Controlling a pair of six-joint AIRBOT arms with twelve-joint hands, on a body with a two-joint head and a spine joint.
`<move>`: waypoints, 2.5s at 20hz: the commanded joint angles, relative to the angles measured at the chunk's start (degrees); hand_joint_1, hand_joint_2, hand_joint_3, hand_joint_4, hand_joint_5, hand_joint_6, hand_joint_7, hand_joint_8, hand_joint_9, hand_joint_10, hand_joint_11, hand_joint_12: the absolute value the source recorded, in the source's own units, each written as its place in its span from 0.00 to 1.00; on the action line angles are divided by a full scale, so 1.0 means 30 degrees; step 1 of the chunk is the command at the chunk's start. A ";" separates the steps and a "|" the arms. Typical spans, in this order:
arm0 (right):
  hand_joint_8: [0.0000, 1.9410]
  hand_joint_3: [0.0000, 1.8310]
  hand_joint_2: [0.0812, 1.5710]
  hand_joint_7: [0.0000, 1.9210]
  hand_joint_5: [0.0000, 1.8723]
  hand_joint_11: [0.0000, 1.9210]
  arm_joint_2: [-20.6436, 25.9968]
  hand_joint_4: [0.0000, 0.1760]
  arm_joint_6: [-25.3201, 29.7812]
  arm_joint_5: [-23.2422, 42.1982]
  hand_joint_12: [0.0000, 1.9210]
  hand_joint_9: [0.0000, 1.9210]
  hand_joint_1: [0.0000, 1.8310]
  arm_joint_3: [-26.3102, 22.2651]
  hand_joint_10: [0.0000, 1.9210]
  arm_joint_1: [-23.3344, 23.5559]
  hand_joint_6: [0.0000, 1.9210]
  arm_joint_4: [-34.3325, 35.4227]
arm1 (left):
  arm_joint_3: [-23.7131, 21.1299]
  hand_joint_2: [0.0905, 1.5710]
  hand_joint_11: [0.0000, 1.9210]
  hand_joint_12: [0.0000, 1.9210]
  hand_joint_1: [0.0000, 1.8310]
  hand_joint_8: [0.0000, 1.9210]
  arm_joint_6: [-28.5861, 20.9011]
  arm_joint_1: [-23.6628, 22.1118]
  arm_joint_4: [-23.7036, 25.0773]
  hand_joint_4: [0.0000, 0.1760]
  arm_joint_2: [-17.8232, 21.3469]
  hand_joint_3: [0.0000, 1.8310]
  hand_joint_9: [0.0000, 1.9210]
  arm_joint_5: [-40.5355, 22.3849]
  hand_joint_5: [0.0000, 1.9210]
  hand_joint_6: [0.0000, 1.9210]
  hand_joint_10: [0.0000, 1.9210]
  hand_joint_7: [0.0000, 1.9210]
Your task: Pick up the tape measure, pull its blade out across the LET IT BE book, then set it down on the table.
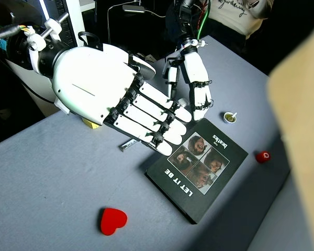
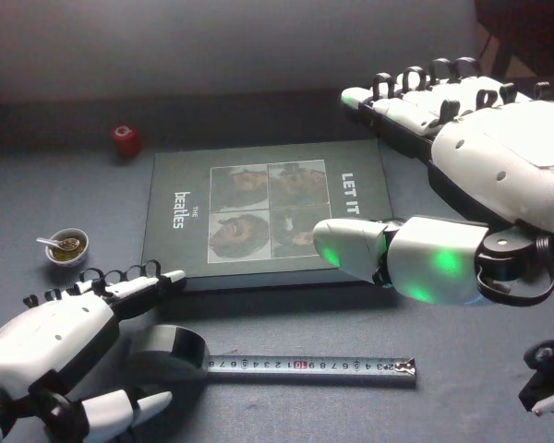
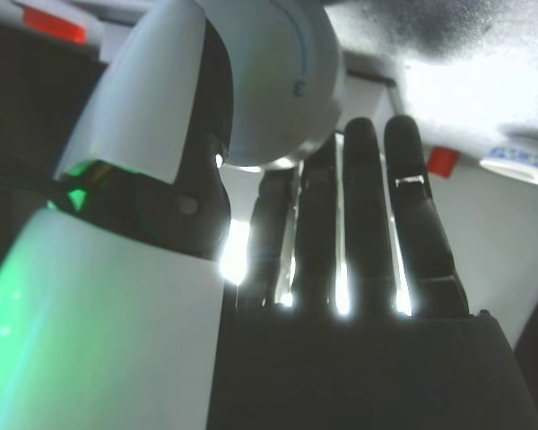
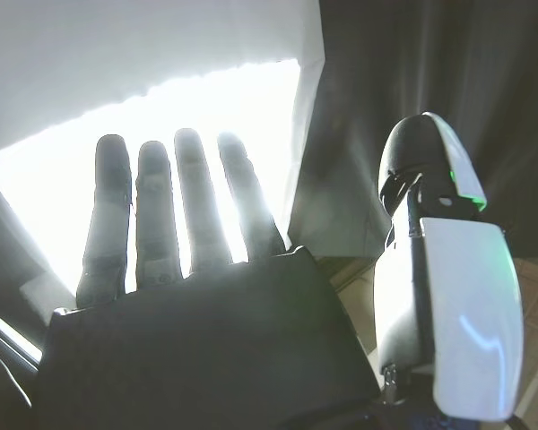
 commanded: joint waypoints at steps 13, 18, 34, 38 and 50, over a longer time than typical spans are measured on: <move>0.00 0.00 0.68 0.06 0.05 0.00 -0.0006 0.09 0.0276 0.0966 0.27 0.04 0.04 -0.0069 0.00 -0.0088 0.00 -0.1665 | 0.0063 0.68 0.40 0.54 0.75 0.52 0.0460 -0.0372 0.1218 0.00 -0.0129 0.00 0.44 -0.1292 0.55 0.32 0.67 0.53; 0.00 0.00 0.68 0.06 0.05 0.00 -0.0006 0.08 0.0482 0.0465 0.29 0.04 0.04 -0.0060 0.00 -0.0204 0.00 -0.2383 | 0.0196 0.67 0.42 0.56 0.76 0.50 0.0122 -0.0790 0.1654 0.00 0.0121 0.00 0.45 -0.1307 0.57 0.30 0.66 0.55; 0.00 0.00 0.67 0.06 0.05 0.00 -0.4333 0.08 -0.6034 -0.2688 0.31 0.04 0.09 0.4942 0.00 0.3533 0.00 0.4334 | 0.2924 0.69 0.39 0.57 0.75 0.51 -0.1427 -0.6462 0.2051 0.00 0.2089 0.00 0.45 0.2608 0.52 0.37 0.67 0.54; 0.00 0.00 0.62 0.14 0.12 0.00 -0.5061 0.00 -0.6128 -0.3265 0.36 0.10 0.40 0.5985 0.01 0.3696 0.01 0.4340 | 0.3890 0.68 0.40 0.55 0.75 0.52 -0.2002 -0.7656 0.3806 0.00 0.2029 0.00 0.45 0.4789 0.54 0.34 0.67 0.54; 0.01 0.00 0.71 0.31 0.31 0.10 -0.6707 0.00 -0.5939 -0.1395 0.61 0.31 0.57 0.7461 0.02 0.2748 0.01 0.5018 | 0.5552 0.68 0.41 0.54 0.75 0.53 -0.2617 -0.9514 0.4637 0.00 0.1332 0.00 0.45 0.5813 0.54 0.35 0.66 0.53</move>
